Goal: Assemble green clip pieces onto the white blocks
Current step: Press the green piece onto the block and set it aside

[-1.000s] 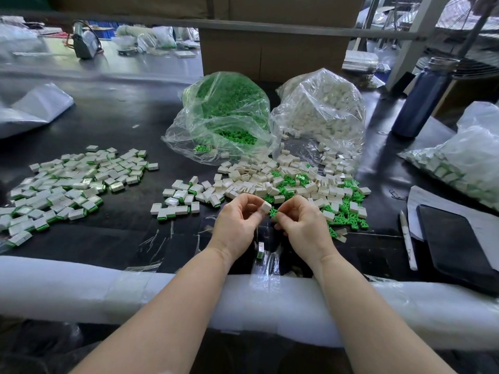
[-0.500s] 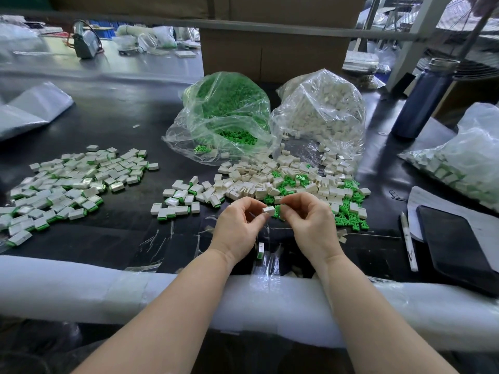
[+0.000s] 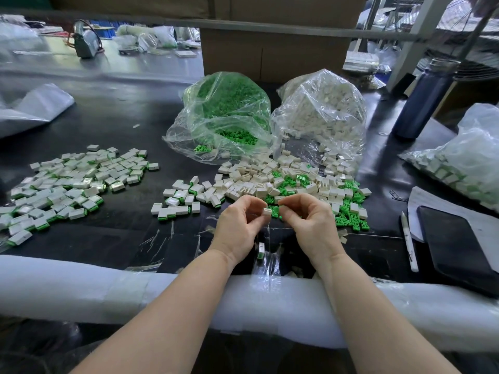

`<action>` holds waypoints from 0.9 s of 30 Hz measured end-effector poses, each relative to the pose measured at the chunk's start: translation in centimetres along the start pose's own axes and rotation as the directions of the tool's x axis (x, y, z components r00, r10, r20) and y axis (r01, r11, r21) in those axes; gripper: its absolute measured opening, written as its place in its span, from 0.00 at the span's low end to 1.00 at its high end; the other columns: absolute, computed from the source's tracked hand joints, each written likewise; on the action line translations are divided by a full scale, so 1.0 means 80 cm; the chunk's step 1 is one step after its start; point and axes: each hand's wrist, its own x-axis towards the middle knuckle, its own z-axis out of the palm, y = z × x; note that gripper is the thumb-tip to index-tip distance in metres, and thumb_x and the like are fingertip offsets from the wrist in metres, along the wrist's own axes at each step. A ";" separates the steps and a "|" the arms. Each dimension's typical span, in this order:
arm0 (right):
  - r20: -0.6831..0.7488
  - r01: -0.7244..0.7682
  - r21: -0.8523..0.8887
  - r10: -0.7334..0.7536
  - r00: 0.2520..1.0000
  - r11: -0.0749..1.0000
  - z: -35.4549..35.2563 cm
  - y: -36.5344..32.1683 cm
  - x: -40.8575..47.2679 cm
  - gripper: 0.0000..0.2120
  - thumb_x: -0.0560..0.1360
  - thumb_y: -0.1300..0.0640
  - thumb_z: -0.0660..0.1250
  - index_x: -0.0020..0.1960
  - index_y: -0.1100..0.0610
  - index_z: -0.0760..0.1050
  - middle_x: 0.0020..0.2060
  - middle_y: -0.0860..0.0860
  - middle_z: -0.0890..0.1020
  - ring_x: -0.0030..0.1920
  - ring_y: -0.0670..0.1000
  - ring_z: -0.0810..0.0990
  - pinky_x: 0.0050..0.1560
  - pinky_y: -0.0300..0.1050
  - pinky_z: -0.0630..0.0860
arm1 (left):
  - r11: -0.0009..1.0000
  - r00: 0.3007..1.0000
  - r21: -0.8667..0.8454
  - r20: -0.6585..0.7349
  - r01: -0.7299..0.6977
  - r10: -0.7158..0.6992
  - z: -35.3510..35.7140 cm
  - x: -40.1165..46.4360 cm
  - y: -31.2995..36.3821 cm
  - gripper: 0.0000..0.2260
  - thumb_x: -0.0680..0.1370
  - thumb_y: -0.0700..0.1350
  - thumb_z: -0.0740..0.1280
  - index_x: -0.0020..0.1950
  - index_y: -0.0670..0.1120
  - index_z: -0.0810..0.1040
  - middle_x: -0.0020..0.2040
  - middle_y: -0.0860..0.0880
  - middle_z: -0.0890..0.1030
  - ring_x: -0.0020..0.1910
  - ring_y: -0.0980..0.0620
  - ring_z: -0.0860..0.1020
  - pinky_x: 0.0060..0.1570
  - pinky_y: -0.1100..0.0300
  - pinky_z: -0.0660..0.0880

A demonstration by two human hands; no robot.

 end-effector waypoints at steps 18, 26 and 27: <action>0.035 -0.003 -0.098 0.007 0.999 0.995 0.003 0.001 -0.001 0.13 0.72 0.65 0.70 0.36 0.49 0.78 0.33 0.46 0.81 0.37 0.46 0.79 0.43 0.40 0.78 | 0.996 0.999 -0.077 0.024 0.045 -0.044 0.000 0.003 0.000 0.04 0.72 0.37 0.71 0.44 0.46 0.80 0.40 0.50 0.82 0.41 0.56 0.79 0.49 0.64 0.76; 0.085 -0.031 -0.069 0.037 0.996 0.997 0.004 0.000 -0.002 0.08 0.72 0.68 0.68 0.43 0.56 0.77 0.34 0.54 0.79 0.36 0.50 0.76 0.43 0.46 0.76 | 0.997 0.998 -0.062 0.041 0.056 -0.053 -0.001 0.000 0.001 0.07 0.74 0.37 0.69 0.42 0.49 0.81 0.40 0.50 0.82 0.41 0.53 0.79 0.50 0.62 0.76; 0.090 -0.029 -0.071 0.035 0.995 0.997 0.003 0.000 -0.002 0.08 0.72 0.69 0.69 0.43 0.56 0.77 0.35 0.56 0.79 0.37 0.50 0.76 0.43 0.46 0.76 | 0.996 0.997 -0.062 0.045 0.061 -0.058 -0.002 0.000 0.001 0.06 0.74 0.36 0.69 0.43 0.48 0.81 0.39 0.51 0.82 0.40 0.54 0.79 0.49 0.63 0.76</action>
